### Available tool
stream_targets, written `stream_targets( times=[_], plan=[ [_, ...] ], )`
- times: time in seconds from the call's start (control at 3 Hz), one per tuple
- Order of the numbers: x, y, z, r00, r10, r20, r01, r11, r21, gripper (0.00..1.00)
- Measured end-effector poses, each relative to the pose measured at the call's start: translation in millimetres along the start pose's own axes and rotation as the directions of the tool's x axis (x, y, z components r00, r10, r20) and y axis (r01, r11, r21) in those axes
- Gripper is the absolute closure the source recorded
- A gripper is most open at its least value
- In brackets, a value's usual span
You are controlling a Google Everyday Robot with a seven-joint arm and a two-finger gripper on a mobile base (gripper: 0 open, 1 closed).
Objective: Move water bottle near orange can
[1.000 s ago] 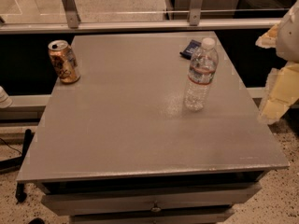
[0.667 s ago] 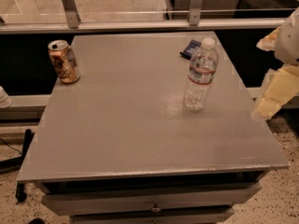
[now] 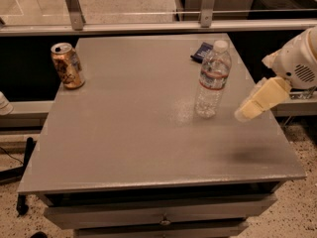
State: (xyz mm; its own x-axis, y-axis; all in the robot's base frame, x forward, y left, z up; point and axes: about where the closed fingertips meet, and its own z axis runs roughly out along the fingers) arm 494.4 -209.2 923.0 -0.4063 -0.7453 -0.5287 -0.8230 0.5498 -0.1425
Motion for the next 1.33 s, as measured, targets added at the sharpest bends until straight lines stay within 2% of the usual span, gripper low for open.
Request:
stream_targets(
  times=[0.33, 0.67, 1.0, 1.33],
  plan=[
    [-14.3, 6.9, 26.4, 0.987, 0.089, 0.134, -0.081, 0.9947, -0.064, 0.0],
    [-32.4, 20.5, 49.5, 0.955, 0.141, 0.261, -0.107, 0.9843, -0.141, 0.0],
    [-52.5, 34.0, 67.7, 0.909, 0.151, 0.389, -0.078, 0.9774, -0.197, 0.0],
    [-67.5, 42.3, 79.7, 0.877, 0.135, 0.462, -0.038, 0.9761, -0.214, 0.18]
  ],
)
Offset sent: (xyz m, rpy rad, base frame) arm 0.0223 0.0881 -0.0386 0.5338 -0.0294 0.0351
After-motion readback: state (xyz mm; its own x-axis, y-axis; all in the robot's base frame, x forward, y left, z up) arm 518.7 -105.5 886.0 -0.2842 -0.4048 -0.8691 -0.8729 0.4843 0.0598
